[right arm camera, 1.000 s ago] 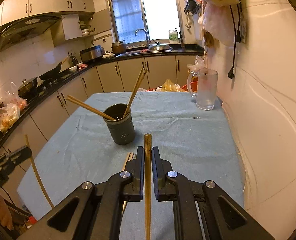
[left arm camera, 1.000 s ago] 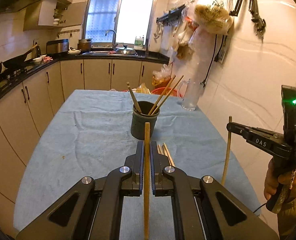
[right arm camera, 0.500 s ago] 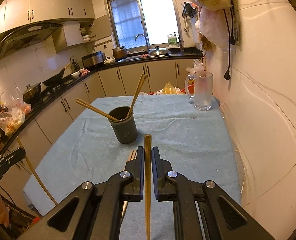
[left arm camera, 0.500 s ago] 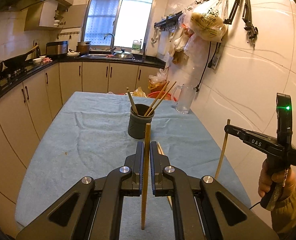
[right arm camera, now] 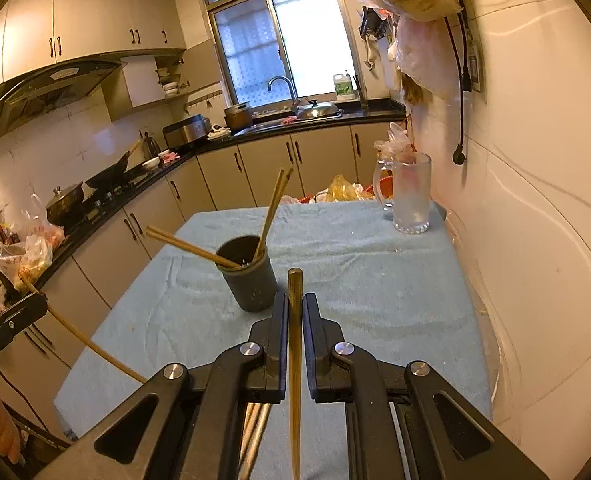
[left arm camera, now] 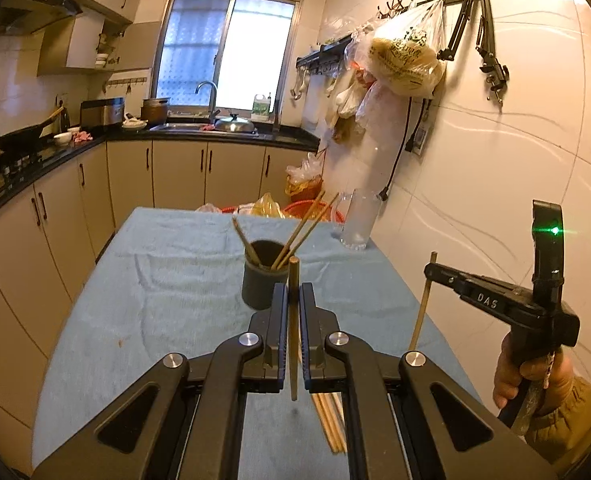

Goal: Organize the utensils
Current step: 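Lower both chopsticks into the holder and open both grippers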

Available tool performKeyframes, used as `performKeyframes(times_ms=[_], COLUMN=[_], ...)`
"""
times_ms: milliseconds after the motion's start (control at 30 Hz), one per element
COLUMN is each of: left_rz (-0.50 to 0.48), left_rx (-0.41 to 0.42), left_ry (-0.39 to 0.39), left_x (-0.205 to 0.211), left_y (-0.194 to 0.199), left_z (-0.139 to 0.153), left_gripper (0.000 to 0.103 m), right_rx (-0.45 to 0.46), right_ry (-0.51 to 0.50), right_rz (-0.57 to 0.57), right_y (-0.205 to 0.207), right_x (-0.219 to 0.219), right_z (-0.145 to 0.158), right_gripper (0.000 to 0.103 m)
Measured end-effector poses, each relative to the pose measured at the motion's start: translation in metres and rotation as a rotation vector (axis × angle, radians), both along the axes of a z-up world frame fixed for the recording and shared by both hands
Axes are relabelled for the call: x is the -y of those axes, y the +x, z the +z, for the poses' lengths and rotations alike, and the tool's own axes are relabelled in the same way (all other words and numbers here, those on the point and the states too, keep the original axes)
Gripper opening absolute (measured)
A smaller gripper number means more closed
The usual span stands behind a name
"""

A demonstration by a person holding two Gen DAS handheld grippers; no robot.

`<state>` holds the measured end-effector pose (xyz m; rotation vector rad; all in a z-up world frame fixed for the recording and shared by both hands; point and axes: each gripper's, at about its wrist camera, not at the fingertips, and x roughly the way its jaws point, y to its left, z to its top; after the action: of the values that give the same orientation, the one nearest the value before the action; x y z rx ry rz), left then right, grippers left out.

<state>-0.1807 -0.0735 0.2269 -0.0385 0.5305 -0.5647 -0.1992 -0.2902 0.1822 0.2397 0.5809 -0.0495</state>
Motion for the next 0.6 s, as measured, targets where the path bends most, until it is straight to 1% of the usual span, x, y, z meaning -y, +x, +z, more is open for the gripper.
performKeyframes(times_ms=[233,400,600], left_rz=[-0.004,0.041,0.1], left_rx=[0.081,0.145,0.185], left_ry=[-0.014,-0.015,-0.047], left_x=[0.022,0.043,0.065], left_y=[0.03,0.063,0.111], left_z=[0.037,0.064,0.088], left_gripper=[0.005,0.005,0.005], right_rx=[0.076,0.178,0.295], right_ry=[0.022,0.061,0.02], right_rz=[0.014,0.022,-0.013], right_y=[0.037,0.076,0.12], right_x=[0.0,-0.003,-0.01], right_z=[0.023,0.046,0.071], right_gripper=[0.007,0.008,0.008])
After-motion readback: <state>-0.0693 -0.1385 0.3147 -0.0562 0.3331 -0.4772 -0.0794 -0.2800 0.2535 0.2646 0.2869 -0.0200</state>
